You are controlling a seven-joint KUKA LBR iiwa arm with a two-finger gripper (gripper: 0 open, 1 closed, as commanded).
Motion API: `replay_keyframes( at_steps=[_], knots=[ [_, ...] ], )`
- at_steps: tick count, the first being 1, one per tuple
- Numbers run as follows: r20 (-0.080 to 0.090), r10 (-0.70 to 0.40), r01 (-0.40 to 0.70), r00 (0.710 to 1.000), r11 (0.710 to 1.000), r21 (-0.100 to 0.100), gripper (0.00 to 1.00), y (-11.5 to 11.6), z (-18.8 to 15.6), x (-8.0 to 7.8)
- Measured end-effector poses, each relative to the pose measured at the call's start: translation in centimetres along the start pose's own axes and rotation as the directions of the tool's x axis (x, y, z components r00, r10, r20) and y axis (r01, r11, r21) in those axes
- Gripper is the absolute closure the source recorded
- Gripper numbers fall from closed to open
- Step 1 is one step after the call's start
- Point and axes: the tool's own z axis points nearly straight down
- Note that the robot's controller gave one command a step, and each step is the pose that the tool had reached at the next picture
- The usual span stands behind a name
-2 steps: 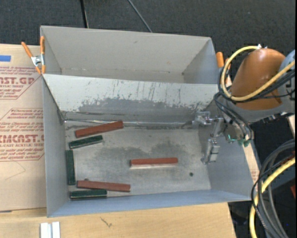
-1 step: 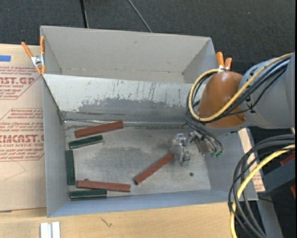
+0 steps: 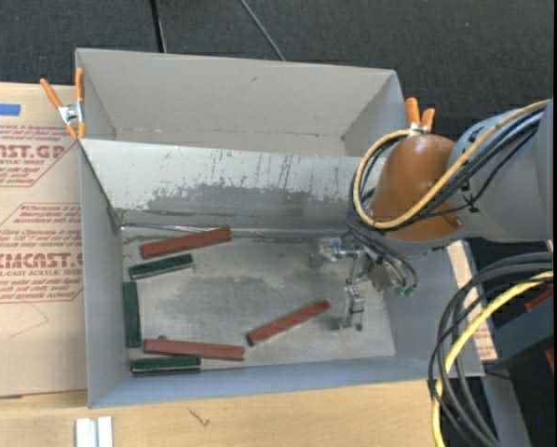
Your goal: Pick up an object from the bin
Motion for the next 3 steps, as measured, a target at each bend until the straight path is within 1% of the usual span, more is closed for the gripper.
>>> replay_keyframes(
  at_steps=[1,2,3],
  knots=[
    [0.0,0.0,0.0,1.0,1.0,0.0,0.0,0.0,0.0,0.0],
    [0.0,-0.196,0.196,0.981,0.981,-0.001,1.0,4.7,0.1,3.8],
    [-0.001,-0.196,0.196,0.981,0.981,-0.001,1.0,4.7,0.1,3.8]
  ],
)
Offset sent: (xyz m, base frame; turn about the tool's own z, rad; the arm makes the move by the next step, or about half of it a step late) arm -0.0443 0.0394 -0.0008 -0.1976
